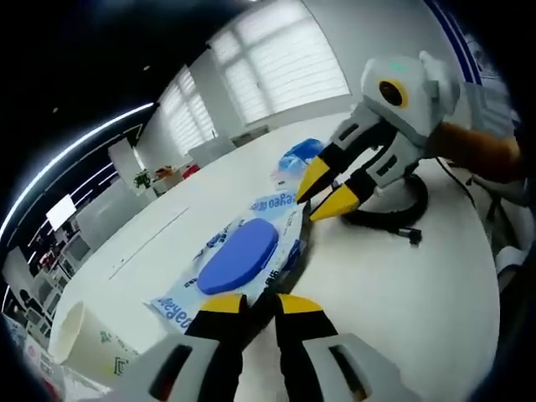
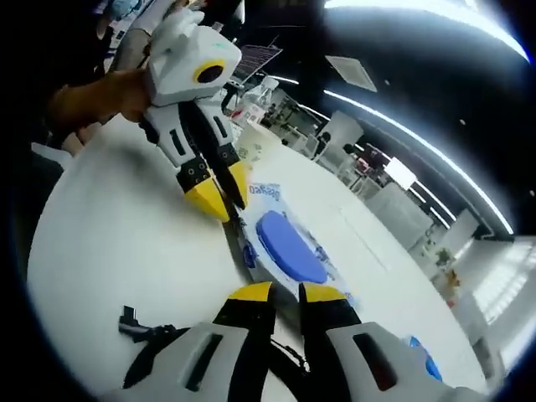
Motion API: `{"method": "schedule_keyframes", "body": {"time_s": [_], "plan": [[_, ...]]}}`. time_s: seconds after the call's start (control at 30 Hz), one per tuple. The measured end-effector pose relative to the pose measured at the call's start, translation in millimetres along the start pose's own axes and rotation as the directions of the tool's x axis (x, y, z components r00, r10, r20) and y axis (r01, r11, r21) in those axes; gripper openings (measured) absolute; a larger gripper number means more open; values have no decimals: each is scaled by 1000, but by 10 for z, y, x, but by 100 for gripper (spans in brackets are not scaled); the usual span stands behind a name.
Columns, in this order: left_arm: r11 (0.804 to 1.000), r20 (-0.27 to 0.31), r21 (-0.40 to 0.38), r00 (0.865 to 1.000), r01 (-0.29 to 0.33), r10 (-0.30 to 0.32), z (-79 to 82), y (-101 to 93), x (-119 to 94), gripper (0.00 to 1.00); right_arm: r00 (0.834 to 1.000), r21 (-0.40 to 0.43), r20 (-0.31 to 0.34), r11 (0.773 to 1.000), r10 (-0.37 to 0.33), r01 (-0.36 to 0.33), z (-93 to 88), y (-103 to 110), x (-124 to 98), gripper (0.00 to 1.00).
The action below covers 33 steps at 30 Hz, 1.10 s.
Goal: Arrange the tabletop items into an orderly group along one side of the table until the central work area is clear of visible clutter.
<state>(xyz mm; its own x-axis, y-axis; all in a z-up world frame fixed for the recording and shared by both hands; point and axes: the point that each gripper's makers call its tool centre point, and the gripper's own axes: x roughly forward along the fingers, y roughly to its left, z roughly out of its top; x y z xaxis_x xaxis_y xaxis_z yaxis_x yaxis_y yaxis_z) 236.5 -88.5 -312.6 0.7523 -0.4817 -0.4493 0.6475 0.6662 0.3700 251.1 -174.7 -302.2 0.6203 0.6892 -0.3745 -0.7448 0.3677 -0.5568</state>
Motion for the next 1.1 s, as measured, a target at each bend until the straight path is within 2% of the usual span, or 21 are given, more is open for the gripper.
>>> {"method": "schedule_keyframes", "body": {"time_s": [0.13,0.23,0.43,0.53,0.73,0.8,0.87,0.93,1.1], "plan": [[999,18,-32,1000,20,-20,4,-34,-29,14,1000,33,1,999,2,-2,0,30,-41,11],[997,46,-66,998,37,-34,25,-56,-50,14,1000,98,10,995,9,-10,11,72,-61,14],[995,67,-90,997,44,-38,30,-73,-99,15,1000,132,-3,991,11,-10,9,110,-92,16],[994,76,-102,996,50,-42,33,-71,-146,17,1000,194,-17,981,0,4,-8,100,-117,18],[990,99,-133,995,43,-30,18,-29,-262,19,1000,233,-21,972,-16,21,2,53,-163,22],[988,117,-148,993,33,-15,20,2,-305,19,1000,222,-24,975,-11,16,8,76,-167,23],[987,112,-159,994,27,-10,-15,17,-331,20,999,213,-29,977,-27,32,10,72,-174,24],[985,106,-172,994,22,-4,-67,23,-367,22,999,231,-33,973,-14,21,7,112,-181,27],[983,107,-184,994,17,3,-125,18,-434,24,999,215,-37,977,-9,17,40,201,-202,29]]}}
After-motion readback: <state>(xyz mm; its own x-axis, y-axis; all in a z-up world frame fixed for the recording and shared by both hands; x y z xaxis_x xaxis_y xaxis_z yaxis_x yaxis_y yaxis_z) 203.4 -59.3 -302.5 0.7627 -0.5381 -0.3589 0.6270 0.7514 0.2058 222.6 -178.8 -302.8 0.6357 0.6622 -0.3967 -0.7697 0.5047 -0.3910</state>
